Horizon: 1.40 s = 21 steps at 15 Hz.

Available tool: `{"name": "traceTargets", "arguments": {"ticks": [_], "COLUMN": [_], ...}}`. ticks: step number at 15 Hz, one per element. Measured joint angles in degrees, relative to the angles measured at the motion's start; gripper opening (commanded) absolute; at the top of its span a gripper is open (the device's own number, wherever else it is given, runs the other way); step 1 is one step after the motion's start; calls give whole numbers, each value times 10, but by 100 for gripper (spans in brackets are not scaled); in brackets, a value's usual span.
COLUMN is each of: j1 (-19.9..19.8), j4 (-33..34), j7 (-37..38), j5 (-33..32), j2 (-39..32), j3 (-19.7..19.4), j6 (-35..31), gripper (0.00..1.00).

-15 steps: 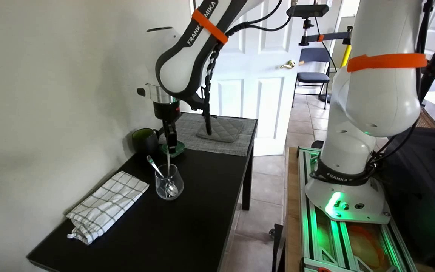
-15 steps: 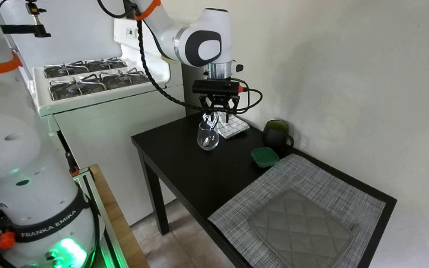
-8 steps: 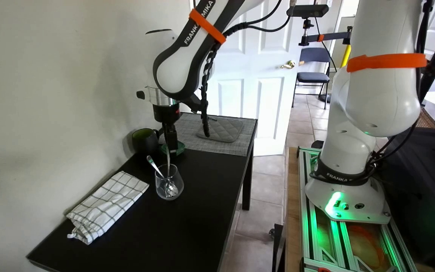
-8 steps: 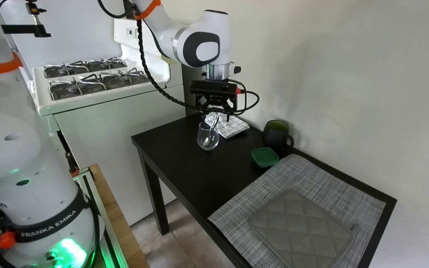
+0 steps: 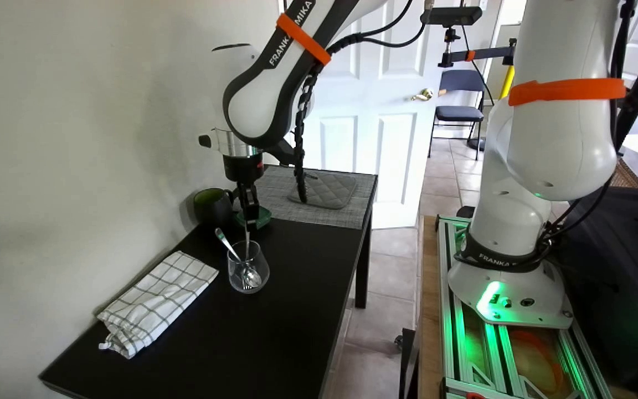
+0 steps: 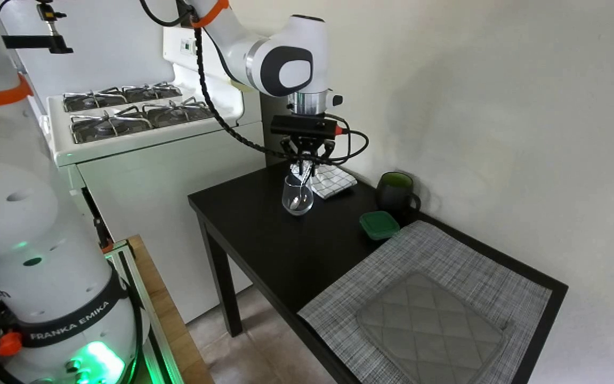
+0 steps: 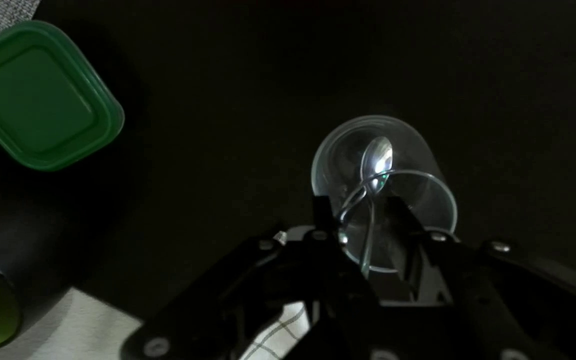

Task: Remove the folk and then the spoon from the glass cup and put them on the table

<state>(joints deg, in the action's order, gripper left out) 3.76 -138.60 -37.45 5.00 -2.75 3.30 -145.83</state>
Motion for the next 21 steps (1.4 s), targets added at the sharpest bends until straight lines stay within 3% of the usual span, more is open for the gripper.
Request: {"name": "traceTargets", "arguments": {"ticks": [21], "j1": [0], "j4": [11], "j7": [12], "j5": [-5], "j2": [2], "j3": [10], "j6": [1], "gripper": [2]}}
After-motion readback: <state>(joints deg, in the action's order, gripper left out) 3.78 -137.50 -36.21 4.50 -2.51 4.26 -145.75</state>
